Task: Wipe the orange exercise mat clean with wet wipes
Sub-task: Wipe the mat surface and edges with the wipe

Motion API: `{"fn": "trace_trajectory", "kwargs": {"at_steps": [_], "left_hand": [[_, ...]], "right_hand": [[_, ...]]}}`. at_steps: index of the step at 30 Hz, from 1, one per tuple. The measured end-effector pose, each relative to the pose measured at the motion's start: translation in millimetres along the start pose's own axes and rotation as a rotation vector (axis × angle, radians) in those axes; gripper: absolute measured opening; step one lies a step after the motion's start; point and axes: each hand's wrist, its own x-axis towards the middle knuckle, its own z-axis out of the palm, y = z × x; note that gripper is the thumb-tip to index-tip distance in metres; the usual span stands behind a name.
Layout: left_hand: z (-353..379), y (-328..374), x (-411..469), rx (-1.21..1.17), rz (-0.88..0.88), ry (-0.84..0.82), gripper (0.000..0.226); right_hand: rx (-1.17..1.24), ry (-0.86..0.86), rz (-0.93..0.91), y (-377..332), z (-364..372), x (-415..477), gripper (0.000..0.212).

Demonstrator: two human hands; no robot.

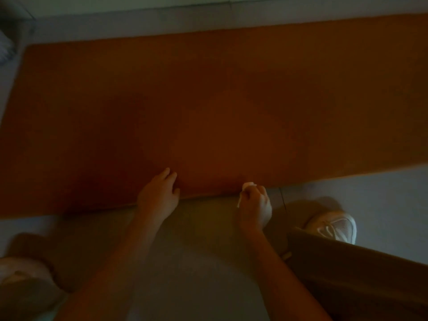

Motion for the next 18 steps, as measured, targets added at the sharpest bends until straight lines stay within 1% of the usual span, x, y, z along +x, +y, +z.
{"fn": "trace_trajectory", "kwargs": {"at_steps": [2,4,7,9,10,13,16,18], "left_hand": [[-6.0,-19.1,2.0,-0.070,-0.030,0.085,0.053],[-11.3,-50.5,6.9,-0.023,-0.128,0.123,0.060],[-15.3,-105.6,11.0,-0.049,-0.288,0.059,0.064],[-14.3,-132.7,8.2,-0.070,-0.296,-0.016,0.062],[-10.7,-134.8,7.2,-0.073,-0.279,-0.026,0.061],[-5.5,-134.8,5.2,-0.088,-0.266,-0.013,0.060],[-6.4,-135.1,5.9,-0.068,-0.242,-0.002,0.060],[-9.3,-137.5,6.3,-0.052,-0.231,-0.013,0.061]], "right_hand": [[0.039,0.136,0.041,-3.7,7.5,-5.9,0.015],[0.117,0.186,0.109,-10.6,15.6,-9.0,0.018],[0.235,0.199,0.246,-17.3,28.1,-9.4,0.022],[0.343,0.228,0.331,-27.8,35.3,-14.9,0.024],[0.357,0.262,0.341,-31.0,35.3,-16.5,0.025],[0.291,0.322,0.254,-50.0,46.5,-36.0,0.027],[0.281,0.251,0.166,-71.7,68.8,-65.8,0.022],[0.243,0.207,0.059,-84.0,85.9,-83.7,0.016]]}}
